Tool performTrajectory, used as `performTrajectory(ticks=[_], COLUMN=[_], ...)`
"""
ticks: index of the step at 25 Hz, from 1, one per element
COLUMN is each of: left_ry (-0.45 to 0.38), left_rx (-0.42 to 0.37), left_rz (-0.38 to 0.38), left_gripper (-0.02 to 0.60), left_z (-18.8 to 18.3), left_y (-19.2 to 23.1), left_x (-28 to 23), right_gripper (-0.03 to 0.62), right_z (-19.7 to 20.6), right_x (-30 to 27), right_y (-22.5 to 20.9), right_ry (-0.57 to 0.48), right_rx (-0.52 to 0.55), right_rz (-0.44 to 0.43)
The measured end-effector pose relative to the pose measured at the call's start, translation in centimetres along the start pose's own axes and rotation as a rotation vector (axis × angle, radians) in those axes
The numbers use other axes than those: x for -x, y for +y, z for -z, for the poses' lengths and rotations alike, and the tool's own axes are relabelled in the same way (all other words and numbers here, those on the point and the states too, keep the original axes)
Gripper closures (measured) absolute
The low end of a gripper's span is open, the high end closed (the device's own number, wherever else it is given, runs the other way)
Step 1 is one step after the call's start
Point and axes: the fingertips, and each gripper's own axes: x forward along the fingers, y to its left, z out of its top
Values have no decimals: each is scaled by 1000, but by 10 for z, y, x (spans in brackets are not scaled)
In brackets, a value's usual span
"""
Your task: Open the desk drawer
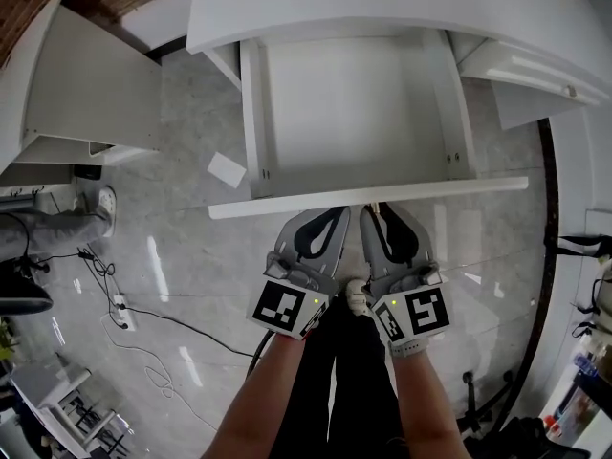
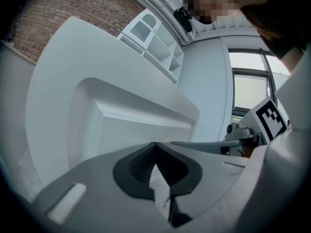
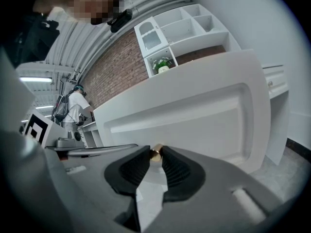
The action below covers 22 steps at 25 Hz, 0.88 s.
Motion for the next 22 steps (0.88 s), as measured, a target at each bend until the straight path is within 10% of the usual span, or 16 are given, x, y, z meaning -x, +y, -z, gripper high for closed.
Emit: performTrajectory(ticks=[22], left_ry=[29], left_rx=[44], left_rz=[-55], left_gripper=[580], left_z=[17], left_y=[-23], left_x=[19], right_gripper=[517], right_z=[14], right_x=[29], right_y=[14], right_ry=[31], right_rx=[17], right_rz=[-43])
